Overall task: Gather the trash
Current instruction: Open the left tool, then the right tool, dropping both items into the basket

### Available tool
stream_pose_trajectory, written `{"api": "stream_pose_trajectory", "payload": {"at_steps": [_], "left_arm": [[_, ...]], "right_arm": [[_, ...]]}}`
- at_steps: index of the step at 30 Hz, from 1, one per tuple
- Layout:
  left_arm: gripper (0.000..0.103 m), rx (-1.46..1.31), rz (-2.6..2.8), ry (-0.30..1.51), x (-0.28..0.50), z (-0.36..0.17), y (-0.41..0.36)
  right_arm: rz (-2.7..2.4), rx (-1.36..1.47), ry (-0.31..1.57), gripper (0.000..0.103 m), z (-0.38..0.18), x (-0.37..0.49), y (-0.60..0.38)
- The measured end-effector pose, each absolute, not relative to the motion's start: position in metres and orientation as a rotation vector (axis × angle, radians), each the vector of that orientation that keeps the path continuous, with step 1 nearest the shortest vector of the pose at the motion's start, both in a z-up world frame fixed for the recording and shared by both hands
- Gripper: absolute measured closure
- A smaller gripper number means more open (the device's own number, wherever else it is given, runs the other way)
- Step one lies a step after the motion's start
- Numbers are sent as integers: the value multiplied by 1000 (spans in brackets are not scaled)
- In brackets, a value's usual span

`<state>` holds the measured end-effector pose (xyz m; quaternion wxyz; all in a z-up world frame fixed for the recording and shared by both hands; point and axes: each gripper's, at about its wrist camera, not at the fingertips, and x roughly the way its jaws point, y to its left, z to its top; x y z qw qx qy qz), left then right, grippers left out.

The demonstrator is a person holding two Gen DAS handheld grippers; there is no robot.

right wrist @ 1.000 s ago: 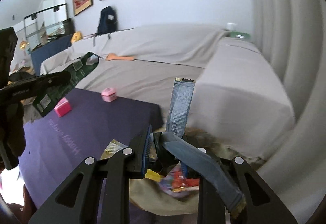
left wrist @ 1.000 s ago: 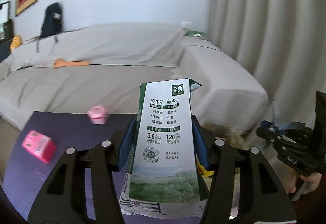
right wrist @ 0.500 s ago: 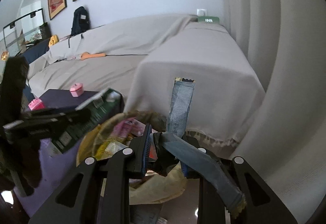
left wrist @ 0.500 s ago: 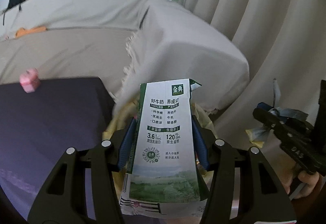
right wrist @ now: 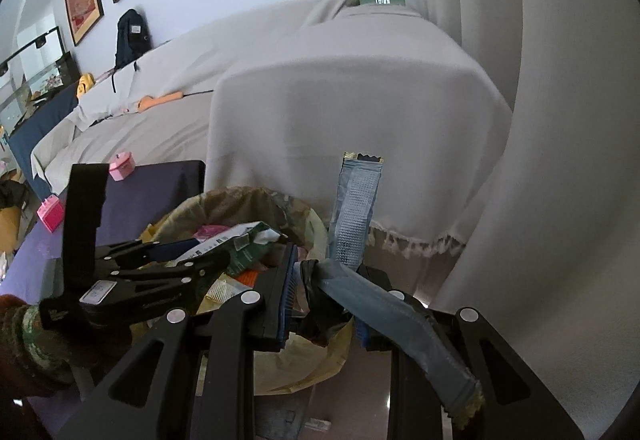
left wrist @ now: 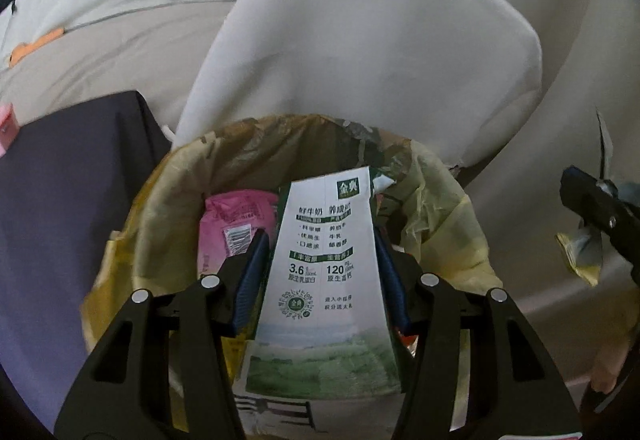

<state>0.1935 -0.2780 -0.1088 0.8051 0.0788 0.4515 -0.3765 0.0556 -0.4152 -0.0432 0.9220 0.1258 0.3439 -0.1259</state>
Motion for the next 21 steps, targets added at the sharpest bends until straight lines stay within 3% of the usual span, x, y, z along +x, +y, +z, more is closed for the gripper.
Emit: {"api": "stream_pose_trajectory", "payload": {"at_steps": [6, 14, 21], "left_arm": [[46, 44, -841, 1023, 210, -102, -257], [35, 36, -747, 855, 193, -41, -186], [34, 12, -574, 849, 177, -24, -115]], "right_arm": [[-267, 272, 700, 79, -44, 57, -419], [-197, 290, 711, 79, -53, 78, -389], [-63, 259, 747, 79, -73, 133, -328]]}}
